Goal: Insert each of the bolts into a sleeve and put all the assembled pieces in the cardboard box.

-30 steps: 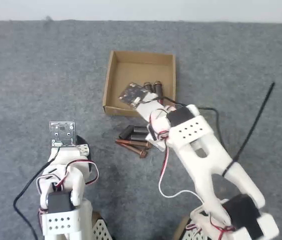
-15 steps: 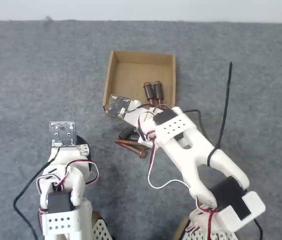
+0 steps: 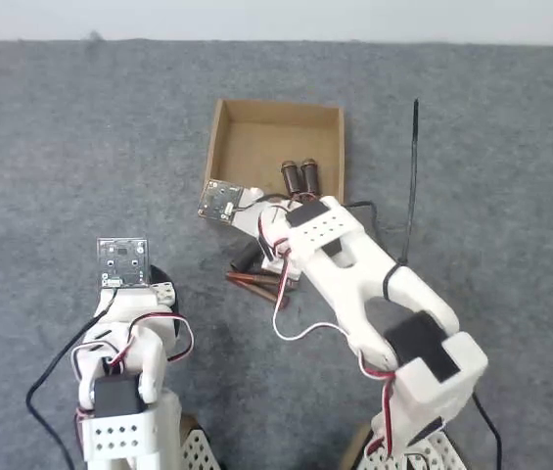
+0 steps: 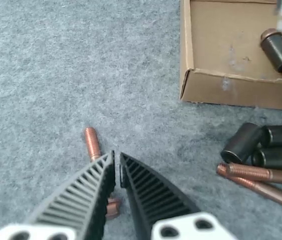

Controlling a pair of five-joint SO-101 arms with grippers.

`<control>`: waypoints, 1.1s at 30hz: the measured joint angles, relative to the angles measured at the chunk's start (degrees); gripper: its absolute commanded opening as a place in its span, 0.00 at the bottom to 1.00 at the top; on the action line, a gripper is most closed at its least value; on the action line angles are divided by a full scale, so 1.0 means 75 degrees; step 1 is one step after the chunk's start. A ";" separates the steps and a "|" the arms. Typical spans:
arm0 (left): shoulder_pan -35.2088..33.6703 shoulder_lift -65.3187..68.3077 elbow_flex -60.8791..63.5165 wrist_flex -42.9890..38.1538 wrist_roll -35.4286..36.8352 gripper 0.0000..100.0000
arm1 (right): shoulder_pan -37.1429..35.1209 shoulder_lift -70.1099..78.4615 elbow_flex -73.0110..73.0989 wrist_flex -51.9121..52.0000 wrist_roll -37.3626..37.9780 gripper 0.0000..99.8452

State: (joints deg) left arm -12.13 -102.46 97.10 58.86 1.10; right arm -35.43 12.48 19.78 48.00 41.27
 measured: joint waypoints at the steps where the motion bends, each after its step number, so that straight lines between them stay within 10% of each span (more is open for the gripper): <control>1: 0.0000 0.0000 0.0000 0.0000 0.0000 0.01 | 0.0000 0.0070 -0.0082 0.0000 0.0012 0.15; 22: 0.0000 0.0000 0.0000 0.0000 0.0000 0.01 | -0.0047 0.1559 -0.1747 0.0891 0.0000 0.00; 33: 0.0000 0.0000 0.0000 0.0000 0.0000 0.01 | 0.0469 0.1020 -0.2063 0.2567 -0.2860 0.01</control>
State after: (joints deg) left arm -12.13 -102.46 97.10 58.86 1.10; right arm -31.91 20.13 4.31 67.25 19.82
